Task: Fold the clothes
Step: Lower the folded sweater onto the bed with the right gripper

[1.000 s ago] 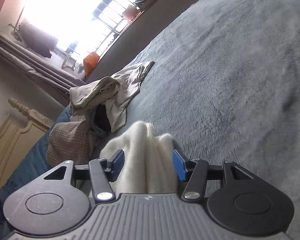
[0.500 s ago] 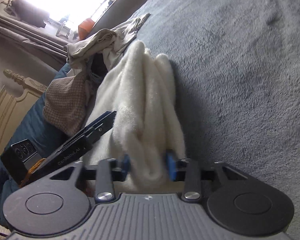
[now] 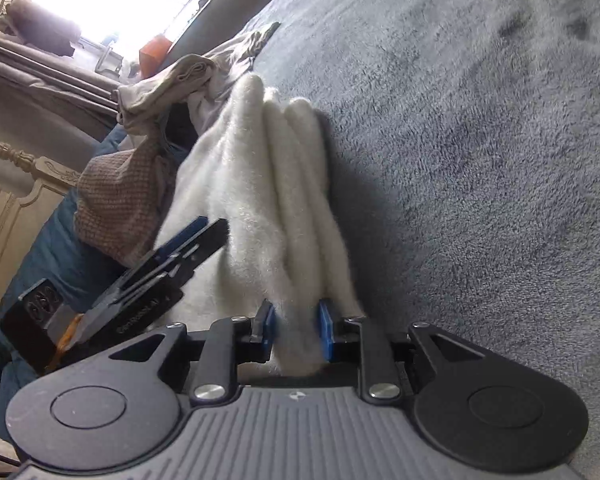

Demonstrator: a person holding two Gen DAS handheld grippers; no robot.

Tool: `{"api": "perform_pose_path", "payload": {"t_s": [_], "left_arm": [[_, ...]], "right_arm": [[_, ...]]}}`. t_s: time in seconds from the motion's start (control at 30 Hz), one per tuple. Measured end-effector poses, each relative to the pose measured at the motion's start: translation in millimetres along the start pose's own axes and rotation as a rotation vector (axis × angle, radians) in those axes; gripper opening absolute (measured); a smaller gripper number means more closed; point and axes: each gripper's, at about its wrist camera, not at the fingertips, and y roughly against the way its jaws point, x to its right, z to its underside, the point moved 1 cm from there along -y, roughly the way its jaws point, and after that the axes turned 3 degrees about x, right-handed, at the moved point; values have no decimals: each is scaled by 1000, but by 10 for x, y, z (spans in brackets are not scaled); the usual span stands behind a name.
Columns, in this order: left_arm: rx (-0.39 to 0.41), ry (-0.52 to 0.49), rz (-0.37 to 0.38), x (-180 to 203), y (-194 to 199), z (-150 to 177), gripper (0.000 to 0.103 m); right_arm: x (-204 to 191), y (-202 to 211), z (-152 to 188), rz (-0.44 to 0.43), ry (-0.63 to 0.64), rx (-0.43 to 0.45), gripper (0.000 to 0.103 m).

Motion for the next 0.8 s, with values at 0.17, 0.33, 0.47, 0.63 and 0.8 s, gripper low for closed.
{"api": "perform_pose_path", "payload": {"t_s": [0.17, 0.33, 0.47, 0.63, 0.8], "left_arm": [[-49, 87, 34, -173, 199, -172, 55], [-41, 205, -40, -619, 823, -165, 57], [-139, 345, -68, -955, 1111, 131, 58], [-255, 548, 12, -1005, 998, 526, 59], [-283, 683, 97, -947, 826, 683, 59]], "right_arm": [[-340, 179, -130, 31, 156, 92, 25], [-566, 125, -95, 88, 334, 85, 25], [-426, 3, -52, 85, 245, 3, 39], [-187, -143, -36, 31, 91, -64, 46], [-75, -244, -10, 20, 16, -93, 45]]}}
